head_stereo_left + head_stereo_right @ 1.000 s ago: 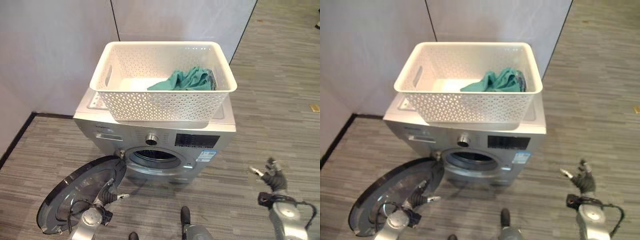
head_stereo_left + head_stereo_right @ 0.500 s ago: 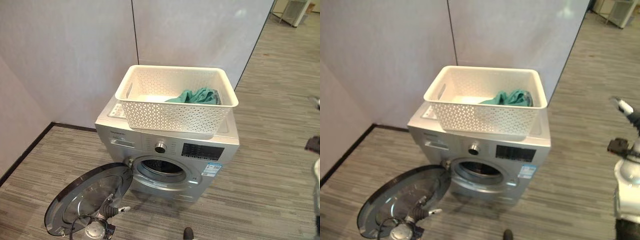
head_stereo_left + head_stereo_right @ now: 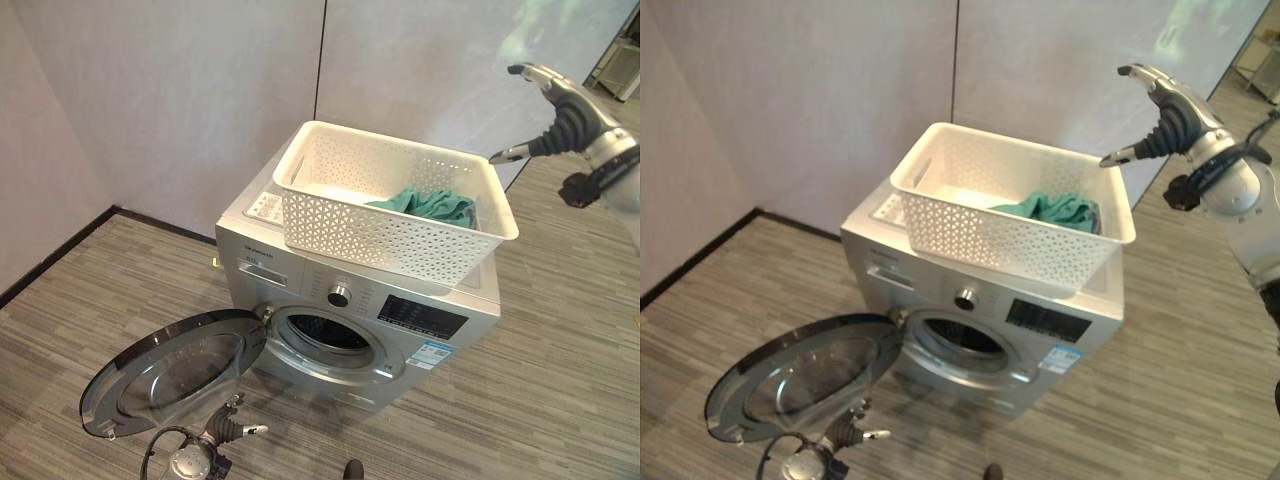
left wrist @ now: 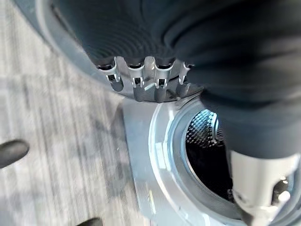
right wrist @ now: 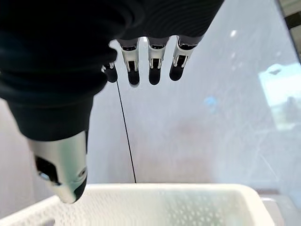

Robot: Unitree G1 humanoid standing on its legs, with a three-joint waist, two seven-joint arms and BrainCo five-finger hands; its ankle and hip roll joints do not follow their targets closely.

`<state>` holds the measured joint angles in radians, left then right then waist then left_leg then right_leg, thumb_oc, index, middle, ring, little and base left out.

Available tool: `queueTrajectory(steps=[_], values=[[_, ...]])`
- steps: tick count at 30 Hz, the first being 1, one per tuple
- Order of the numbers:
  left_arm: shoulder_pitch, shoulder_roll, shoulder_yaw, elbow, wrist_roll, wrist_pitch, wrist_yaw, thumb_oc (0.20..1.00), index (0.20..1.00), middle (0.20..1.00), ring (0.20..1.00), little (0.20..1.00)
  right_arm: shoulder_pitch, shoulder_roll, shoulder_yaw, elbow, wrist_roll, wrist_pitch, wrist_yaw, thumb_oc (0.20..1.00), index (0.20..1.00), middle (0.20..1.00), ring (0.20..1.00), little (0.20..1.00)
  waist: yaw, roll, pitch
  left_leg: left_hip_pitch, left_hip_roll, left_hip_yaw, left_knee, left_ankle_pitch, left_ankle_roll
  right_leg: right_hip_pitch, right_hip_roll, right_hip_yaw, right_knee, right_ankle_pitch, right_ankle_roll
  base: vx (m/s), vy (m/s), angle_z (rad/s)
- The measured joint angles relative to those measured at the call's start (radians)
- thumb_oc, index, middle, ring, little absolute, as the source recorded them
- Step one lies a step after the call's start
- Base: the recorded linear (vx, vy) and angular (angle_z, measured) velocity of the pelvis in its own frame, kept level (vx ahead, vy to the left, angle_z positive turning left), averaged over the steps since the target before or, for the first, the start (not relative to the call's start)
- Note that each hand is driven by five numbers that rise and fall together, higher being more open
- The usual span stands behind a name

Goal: Grab the laundry basket,head to the washer,open it,put in the laundry and shut it.

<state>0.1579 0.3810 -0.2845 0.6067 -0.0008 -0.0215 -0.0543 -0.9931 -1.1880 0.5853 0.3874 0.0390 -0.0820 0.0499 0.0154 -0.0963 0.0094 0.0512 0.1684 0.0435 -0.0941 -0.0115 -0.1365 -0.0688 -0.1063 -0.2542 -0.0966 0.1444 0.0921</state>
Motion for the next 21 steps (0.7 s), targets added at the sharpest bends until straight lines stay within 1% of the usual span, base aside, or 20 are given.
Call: queueTrajectory(steps=[3, 6, 9, 11, 16, 21], values=[[0.002, 0.006, 0.000, 0.002, -0.003, 0.000, -0.004, 1.000, 1.000, 1.000, 1.000, 1.000, -0.015, -0.004, 0.031, 0.037, -0.006, 0.015, 0.022, 1.000, 1.000, 1.000, 1.000, 1.000, 0.015, -0.002, 0.012, -0.018, 0.004, -0.011, 0.000, 0.001, -0.001, -0.003, 0.003, -0.009, 0.000, -0.002, -0.002, -0.02, -0.023, 0.12], [0.001, 0.007, 0.000, 0.002, -0.028, 0.000, -0.010, 1.000, 1.000, 1.000, 1.000, 1.000, -0.017, -0.018, 0.058, 0.062, -0.014, 0.022, 0.052, 1.000, 1.000, 1.000, 1.000, 1.000, 0.012, -0.004, 0.021, -0.034, 0.004, -0.034, 0.000, 0.003, -0.004, -0.013, 0.001, -0.031, 0.002, -0.004, -0.002, 0.01, -0.010, 0.17], [0.000, 0.006, -0.004, 0.004, -0.031, 0.001, -0.022, 1.000, 1.000, 1.000, 1.000, 1.000, -0.018, -0.021, 0.079, 0.106, -0.014, 0.022, 0.073, 1.000, 1.000, 1.000, 1.000, 1.000, 0.022, -0.003, 0.036, -0.039, 0.005, -0.037, 0.000, 0.004, -0.004, -0.015, 0.002, -0.035, 0.008, -0.004, -0.003, 0.02, -0.003, 0.06], [0.003, 0.007, -0.002, 0.013, -0.039, 0.001, -0.026, 1.000, 1.000, 1.000, 1.000, 1.000, -0.050, -0.008, 0.127, 0.161, -0.019, 0.024, 0.078, 1.000, 1.000, 1.000, 1.000, 1.000, 0.025, -0.003, 0.039, -0.039, 0.005, -0.036, 0.000, 0.004, -0.004, -0.017, 0.002, -0.036, 0.008, -0.004, -0.003, 0.00, 0.000, 0.00], [0.004, 0.010, 0.013, 0.011, -0.045, 0.001, -0.027, 1.000, 1.000, 1.000, 1.000, 1.000, -0.064, -0.005, 0.136, 0.174, -0.020, 0.039, 0.082, 1.000, 1.000, 1.000, 1.000, 1.000, 0.028, -0.012, 0.050, -0.053, 0.006, -0.036, 0.000, 0.005, -0.005, -0.030, 0.002, -0.035, 0.003, -0.005, -0.004, 0.00, 0.000, -0.01], [0.010, 0.010, 0.028, -0.001, -0.105, -0.001, -0.027, 1.000, 1.000, 1.000, 1.000, 1.000, -0.119, 0.005, 0.178, 0.217, -0.018, 0.041, 0.084, 1.000, 1.000, 1.000, 1.000, 1.000, 0.029, -0.015, 0.054, -0.071, 0.009, -0.044, 0.000, 0.006, -0.007, -0.042, 0.005, -0.042, 0.002, -0.006, -0.006, 0.01, 0.001, 0.05]])
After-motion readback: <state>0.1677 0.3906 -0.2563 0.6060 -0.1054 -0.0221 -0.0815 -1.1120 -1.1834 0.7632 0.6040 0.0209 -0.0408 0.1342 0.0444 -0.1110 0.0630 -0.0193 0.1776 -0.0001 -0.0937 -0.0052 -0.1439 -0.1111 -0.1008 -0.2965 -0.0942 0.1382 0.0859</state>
